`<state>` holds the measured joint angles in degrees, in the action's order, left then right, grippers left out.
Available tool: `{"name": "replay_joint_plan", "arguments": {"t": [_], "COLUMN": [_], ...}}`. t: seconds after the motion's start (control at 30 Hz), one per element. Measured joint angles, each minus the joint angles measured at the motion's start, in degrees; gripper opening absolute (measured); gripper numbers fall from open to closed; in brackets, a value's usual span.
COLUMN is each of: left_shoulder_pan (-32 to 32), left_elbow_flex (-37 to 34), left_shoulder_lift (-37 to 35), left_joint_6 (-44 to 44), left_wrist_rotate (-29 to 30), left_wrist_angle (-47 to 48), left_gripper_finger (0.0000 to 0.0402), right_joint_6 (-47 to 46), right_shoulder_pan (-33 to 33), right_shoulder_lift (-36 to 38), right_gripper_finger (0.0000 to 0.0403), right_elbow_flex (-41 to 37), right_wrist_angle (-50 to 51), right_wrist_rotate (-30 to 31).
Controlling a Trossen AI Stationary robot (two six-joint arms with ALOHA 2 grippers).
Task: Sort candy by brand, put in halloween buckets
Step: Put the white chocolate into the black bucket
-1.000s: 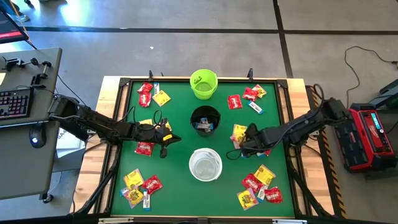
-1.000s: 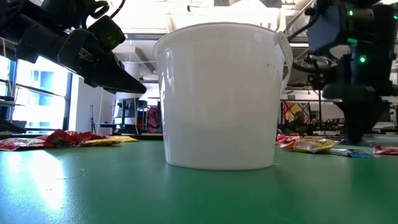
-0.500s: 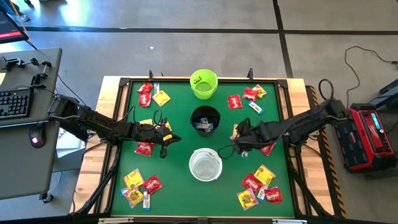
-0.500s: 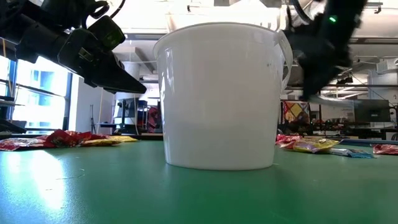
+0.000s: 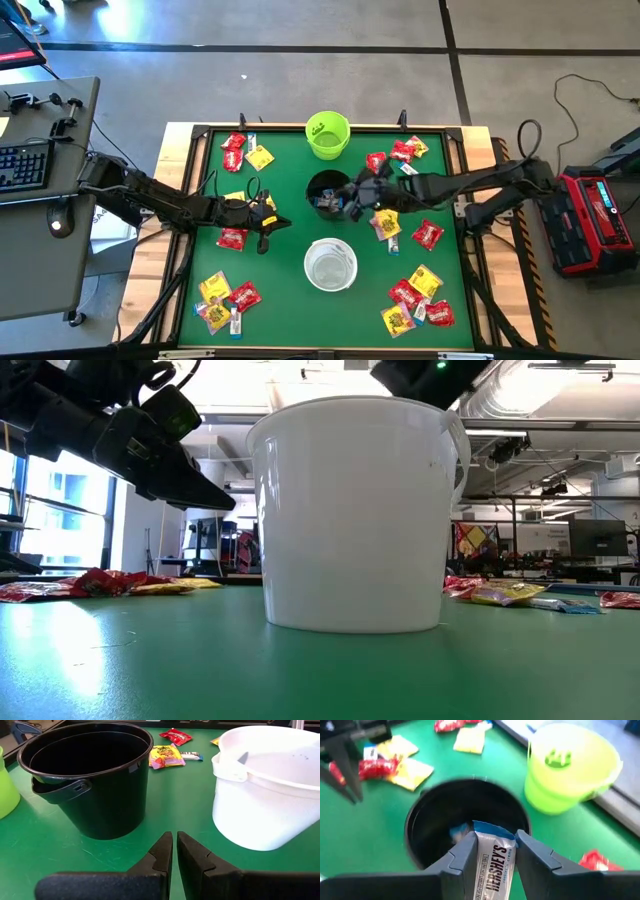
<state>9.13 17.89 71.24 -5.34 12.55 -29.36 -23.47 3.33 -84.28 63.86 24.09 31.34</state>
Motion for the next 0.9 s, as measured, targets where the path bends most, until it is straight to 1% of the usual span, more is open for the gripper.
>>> {"name": "replay_joint_plan", "arguments": {"t": [0.1,0.43,0.53,0.63,0.9], "left_shoulder_pan": [0.00,0.00,0.00,0.00,0.00], "left_elbow_flex": [0.00,0.00,0.00,0.00,0.00], "left_shoulder_lift": [0.00,0.00,0.00,0.00,0.00], "left_joint_6": [0.00,-0.02,-0.13,-0.42,-0.13], "left_wrist_rotate": [0.03,0.03,0.03,0.03,0.05], "left_wrist_angle": [0.00,0.14,0.37,1.04,1.31], "left_gripper_finger": [0.0017,0.0017,0.0017,0.0017,0.0017], "right_joint_6": [3.76,11.49,12.00,11.96,10.45], "right_shoulder_pan": [-2.27,-7.51,-8.27,-8.77,-9.84], "right_shoulder_lift": [-2.64,-15.74,-19.04,-21.26,-24.26], "right_gripper_finger": [0.0106,0.0106,0.0106,0.0106,0.0106], "right_elbow_flex": [1.82,11.28,13.16,13.81,13.81], "right_wrist_angle": [-2.15,-2.55,-2.54,-2.19,-0.59], "right_wrist_rotate": [-1.07,-8.01,-10.39,-11.04,-12.92]}}
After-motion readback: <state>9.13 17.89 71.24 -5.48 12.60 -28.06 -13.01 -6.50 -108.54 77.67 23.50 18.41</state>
